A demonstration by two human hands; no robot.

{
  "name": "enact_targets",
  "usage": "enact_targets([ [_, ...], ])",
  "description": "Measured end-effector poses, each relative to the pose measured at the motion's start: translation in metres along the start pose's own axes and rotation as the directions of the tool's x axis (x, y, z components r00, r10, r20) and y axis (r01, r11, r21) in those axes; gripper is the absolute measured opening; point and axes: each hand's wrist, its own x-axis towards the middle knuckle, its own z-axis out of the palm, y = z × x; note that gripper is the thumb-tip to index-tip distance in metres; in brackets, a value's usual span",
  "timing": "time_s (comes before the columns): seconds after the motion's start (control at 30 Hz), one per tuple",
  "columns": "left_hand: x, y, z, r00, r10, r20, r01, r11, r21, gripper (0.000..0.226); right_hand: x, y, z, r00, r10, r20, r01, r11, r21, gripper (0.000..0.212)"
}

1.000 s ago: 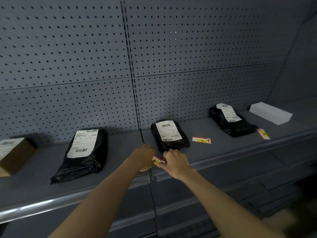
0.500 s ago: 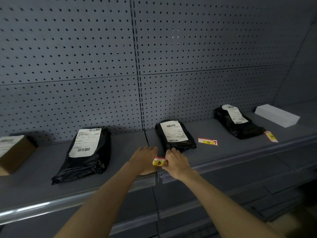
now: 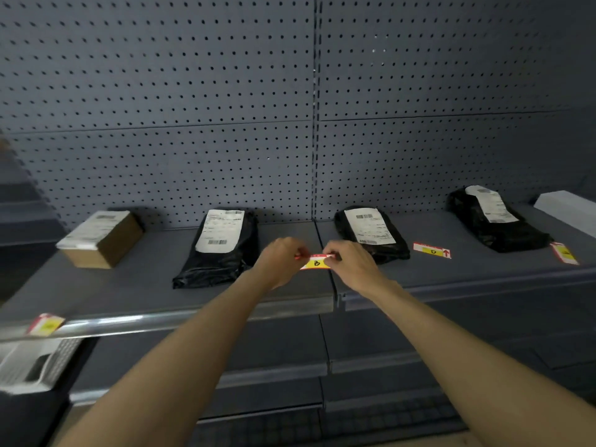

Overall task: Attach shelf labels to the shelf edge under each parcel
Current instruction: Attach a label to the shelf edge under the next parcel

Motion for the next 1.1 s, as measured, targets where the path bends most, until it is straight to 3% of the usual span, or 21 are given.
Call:
enact_targets([
  [0.27, -0.088, -0.068, -0.060, 0.981, -0.172, -0.085, 0.173, 0.985, 0.002, 0.013, 0.001, -0.090, 0.050, 0.992, -0.125, 0.022, 0.117, 0.967, 0.225, 0.013],
  [0.43, -0.146, -0.112, -0.062, 0.956, -0.274, -0.109, 0.283, 0.956, 0.078, 0.013, -0.004, -0.120, 0.081, 0.979, -0.184, 0.082, 0.159, 0.956, 0.245, 0.017],
  [0.77, -0.183, -0.149, -0.039, 0.983, -0.183, -0.031, 0.184, 0.943, 0.279, 0.042, -0.012, -0.143, 0.118, 0.966, -0.231, 0.115, 0.209, 0.961, 0.181, 0.016],
  [1.1, -0.182, -0.154, -0.033, 0.987, -0.131, -0.096, 0.155, 0.937, 0.313, 0.039, -0.012, -0.149, 0.134, 0.972, -0.208, 0.108, 0.189, 0.968, 0.164, 0.018],
])
